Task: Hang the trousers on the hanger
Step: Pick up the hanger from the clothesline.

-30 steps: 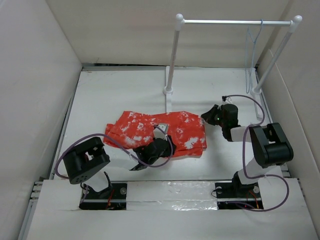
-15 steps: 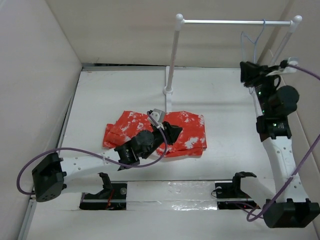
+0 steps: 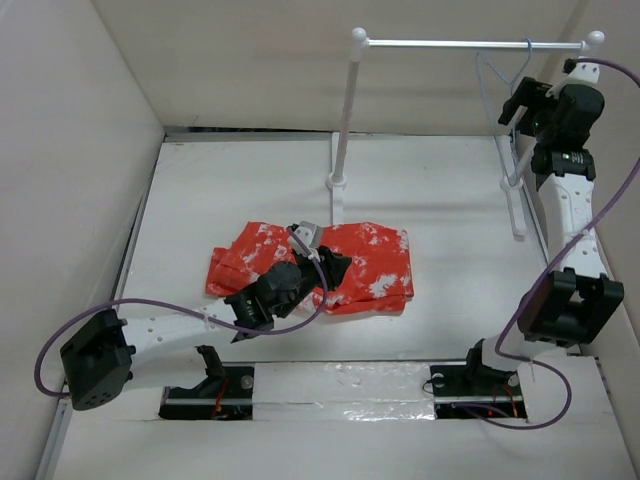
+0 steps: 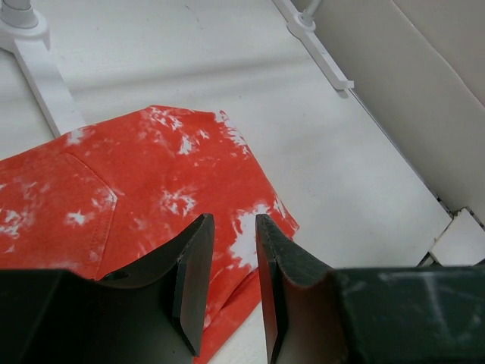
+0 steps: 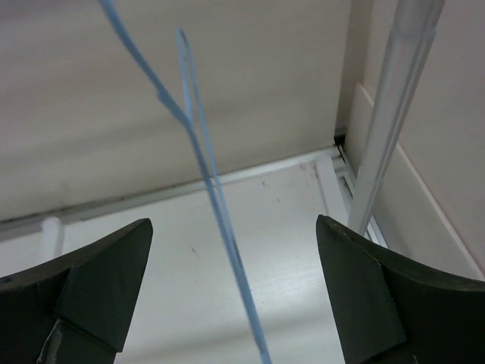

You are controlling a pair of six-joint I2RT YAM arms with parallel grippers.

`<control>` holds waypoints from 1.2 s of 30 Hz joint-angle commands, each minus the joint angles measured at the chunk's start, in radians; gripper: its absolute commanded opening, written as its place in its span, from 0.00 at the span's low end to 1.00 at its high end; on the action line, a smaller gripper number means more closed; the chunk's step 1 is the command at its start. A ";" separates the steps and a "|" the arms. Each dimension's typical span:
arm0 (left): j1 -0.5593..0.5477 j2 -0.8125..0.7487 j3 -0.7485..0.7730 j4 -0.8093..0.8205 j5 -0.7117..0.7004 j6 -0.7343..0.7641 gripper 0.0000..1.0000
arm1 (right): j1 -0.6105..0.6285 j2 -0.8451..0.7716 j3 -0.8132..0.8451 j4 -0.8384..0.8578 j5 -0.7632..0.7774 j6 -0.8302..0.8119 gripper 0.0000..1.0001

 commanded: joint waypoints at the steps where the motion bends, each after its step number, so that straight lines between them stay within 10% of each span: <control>1: 0.016 -0.002 -0.002 0.054 0.041 -0.009 0.27 | -0.026 -0.016 -0.031 -0.040 -0.005 -0.042 0.93; 5: 0.016 0.003 -0.002 0.054 0.028 -0.002 0.27 | -0.060 0.025 -0.052 0.017 -0.084 -0.029 0.76; 8: 0.016 0.007 0.001 0.048 0.021 -0.002 0.28 | -0.085 0.062 -0.038 0.018 -0.198 -0.015 0.40; 9: 0.016 0.011 0.001 0.048 0.023 -0.002 0.28 | -0.085 0.061 -0.046 0.029 -0.209 -0.012 0.14; 12: 0.016 0.017 0.004 0.050 0.025 -0.009 0.28 | -0.085 0.023 -0.088 0.096 -0.224 0.003 0.00; 23: 0.016 0.044 0.014 0.045 0.011 -0.009 0.34 | -0.031 -0.164 -0.183 0.159 -0.163 0.051 0.00; 36: 0.016 0.109 0.096 0.045 0.038 0.004 0.36 | 0.228 -0.507 -0.802 0.244 0.164 0.063 0.00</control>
